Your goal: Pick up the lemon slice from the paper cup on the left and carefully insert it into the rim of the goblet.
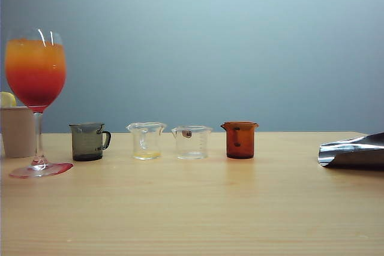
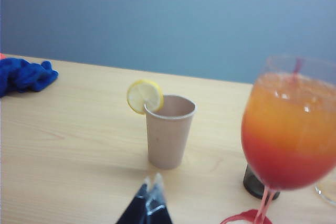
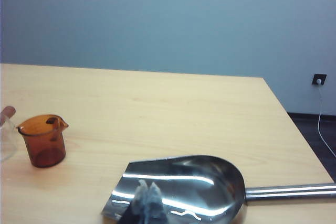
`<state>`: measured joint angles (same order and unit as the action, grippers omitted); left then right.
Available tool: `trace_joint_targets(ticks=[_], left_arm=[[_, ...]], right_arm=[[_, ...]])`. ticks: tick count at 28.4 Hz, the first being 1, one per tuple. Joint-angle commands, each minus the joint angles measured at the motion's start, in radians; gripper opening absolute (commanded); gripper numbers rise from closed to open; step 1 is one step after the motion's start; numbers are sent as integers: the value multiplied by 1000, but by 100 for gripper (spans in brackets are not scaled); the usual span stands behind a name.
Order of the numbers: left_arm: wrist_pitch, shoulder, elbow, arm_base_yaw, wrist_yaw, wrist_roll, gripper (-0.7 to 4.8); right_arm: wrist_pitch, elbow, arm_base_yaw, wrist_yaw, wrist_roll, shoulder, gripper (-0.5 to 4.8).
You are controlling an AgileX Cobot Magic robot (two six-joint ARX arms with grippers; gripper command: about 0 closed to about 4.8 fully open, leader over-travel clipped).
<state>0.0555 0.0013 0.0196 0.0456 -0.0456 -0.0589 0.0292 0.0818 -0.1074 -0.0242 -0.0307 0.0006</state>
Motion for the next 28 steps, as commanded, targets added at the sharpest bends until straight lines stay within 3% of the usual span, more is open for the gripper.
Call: trace_joint_targets(ticks=[1, 8, 12, 15, 19, 28], left_arm=[[11, 0, 14, 1, -3, -8, -5], [12, 0, 32, 1, -3, -1, -5], [-34, 17, 154, 2, -3, -2, -5], [-50, 111, 269, 2, -6, 10, -5], [-46, 288, 403, 8, -2, 87, -6], [15, 530, 549, 9, 35, 183, -6]], right_arm=[[-25, 5, 0, -3, 4, 1, -5], [-31, 32, 0, -3, 5, 1, -5], [-2, 153, -1, -2, 5, 29, -5], [-3, 270, -1, 3, 5, 121, -5], [-3, 423, -1, 55, 5, 269, -5], [-5, 599, -3, 186, 4, 468, -5]])
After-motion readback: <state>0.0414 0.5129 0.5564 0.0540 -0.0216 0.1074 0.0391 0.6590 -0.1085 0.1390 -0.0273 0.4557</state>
